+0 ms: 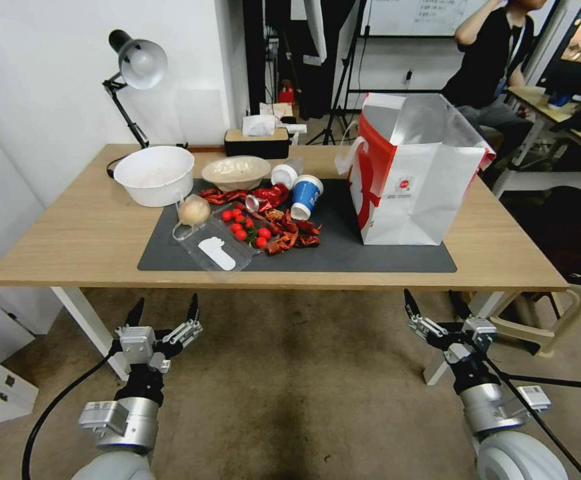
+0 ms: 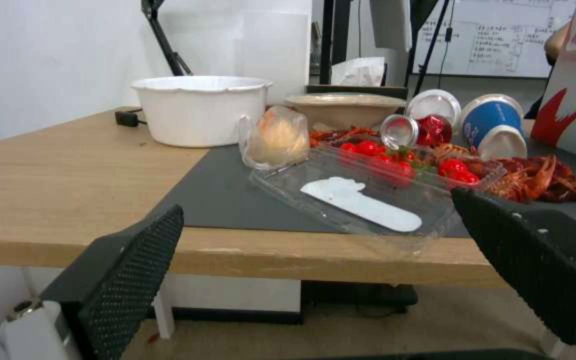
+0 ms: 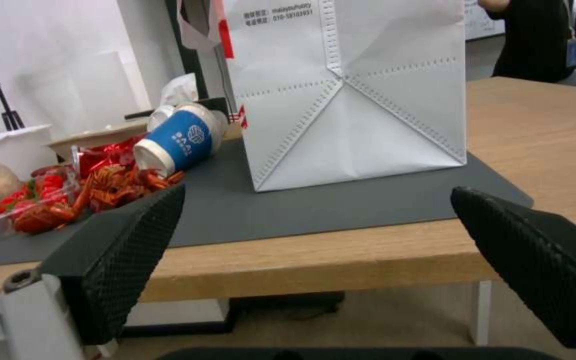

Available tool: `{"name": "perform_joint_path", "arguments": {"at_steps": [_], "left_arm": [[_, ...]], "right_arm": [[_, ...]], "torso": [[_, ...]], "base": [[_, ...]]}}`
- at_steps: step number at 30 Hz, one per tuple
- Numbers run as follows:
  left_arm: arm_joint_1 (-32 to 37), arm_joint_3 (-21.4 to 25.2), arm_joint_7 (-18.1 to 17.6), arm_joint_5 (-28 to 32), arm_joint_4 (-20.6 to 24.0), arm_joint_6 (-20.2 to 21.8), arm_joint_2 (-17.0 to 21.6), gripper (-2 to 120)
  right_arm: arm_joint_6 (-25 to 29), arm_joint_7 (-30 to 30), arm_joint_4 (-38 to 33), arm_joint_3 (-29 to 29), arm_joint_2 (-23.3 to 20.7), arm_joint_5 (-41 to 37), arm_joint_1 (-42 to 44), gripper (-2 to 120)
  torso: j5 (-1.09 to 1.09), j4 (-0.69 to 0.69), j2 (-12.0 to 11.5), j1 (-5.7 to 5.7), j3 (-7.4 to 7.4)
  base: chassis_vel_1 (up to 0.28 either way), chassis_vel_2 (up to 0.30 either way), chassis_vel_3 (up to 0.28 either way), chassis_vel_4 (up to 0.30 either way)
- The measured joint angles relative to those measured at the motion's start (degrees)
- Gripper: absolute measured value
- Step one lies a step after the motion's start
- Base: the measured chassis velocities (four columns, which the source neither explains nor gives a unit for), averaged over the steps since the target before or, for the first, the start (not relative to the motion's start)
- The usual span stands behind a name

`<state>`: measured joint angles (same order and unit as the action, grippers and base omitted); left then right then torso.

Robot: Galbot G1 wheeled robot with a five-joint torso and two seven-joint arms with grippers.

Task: Pick up the food delivery bag from the floor and place it on the table.

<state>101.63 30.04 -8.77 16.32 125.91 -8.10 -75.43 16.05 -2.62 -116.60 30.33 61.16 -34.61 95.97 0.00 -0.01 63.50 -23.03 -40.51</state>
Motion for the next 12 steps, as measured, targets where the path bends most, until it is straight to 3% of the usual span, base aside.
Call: {"name": "perform_joint_path", "arguments": {"at_steps": [12], "left_arm": [[0.0,0.0,-0.1,-0.2,0.0,0.2,0.0,100]], "right_arm": [[-0.1,0.0,0.1,0.0,-0.1,0.0,0.0,100]], "torso": [[0.00,0.00,0.0,0.00,0.00]], "base": [[0.000,0.000,0.000,0.000]]}}
